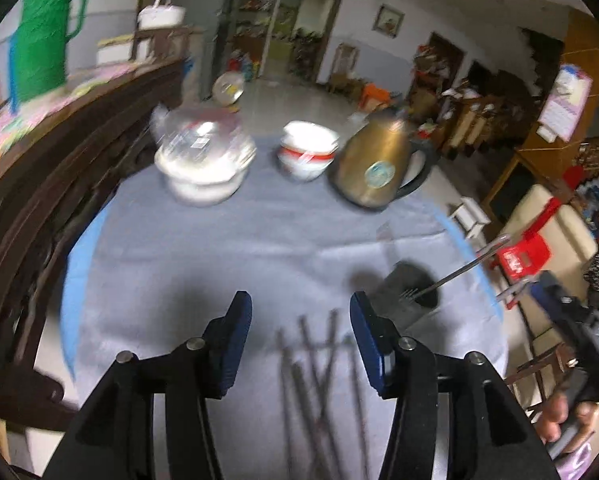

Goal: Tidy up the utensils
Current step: 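Lower the chopsticks into the holder cup and open both tools, then grasp a dark chopstick with the right tool while the left tool grasps another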

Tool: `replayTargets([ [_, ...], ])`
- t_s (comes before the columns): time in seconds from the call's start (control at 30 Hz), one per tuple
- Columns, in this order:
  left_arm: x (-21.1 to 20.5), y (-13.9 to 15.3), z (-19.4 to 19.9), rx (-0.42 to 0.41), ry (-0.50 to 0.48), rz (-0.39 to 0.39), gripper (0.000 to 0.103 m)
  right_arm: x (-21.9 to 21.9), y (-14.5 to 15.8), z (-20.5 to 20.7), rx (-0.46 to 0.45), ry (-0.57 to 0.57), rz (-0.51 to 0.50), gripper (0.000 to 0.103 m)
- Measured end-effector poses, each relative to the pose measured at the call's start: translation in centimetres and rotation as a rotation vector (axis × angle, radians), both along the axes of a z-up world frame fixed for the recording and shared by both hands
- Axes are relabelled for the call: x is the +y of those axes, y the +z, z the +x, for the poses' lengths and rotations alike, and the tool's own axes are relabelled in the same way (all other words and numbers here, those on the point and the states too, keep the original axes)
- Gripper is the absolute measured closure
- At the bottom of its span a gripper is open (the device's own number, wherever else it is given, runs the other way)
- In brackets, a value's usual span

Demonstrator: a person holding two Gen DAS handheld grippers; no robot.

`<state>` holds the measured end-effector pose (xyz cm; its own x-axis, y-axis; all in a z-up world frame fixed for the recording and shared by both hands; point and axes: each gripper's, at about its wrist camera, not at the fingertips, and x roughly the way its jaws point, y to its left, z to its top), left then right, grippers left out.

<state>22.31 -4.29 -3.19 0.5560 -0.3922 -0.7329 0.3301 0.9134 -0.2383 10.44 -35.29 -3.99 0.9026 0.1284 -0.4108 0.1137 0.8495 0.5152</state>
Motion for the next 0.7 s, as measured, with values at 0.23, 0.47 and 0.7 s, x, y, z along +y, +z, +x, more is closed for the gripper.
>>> replayTargets([
  [0.23, 2.4, -8.2, -0.2, 0.211, 0.036, 0.043, 0.051, 3.6, -4.2, 0.2, 0.149, 0.133, -0.006, 0.064],
  [0.47, 1.9, -13.3, -1.1, 0.323, 0.016, 0.068, 0.051, 6.6, -11.2, 4.3, 0.387, 0.230, 0.065, 0.065],
  [0.7, 0.1, -14.8, -1.1, 0.362, -0.018, 0.069, 0.051, 9.0, -15.1, 7.9, 0.525, 0.249, 0.054, 0.075],
])
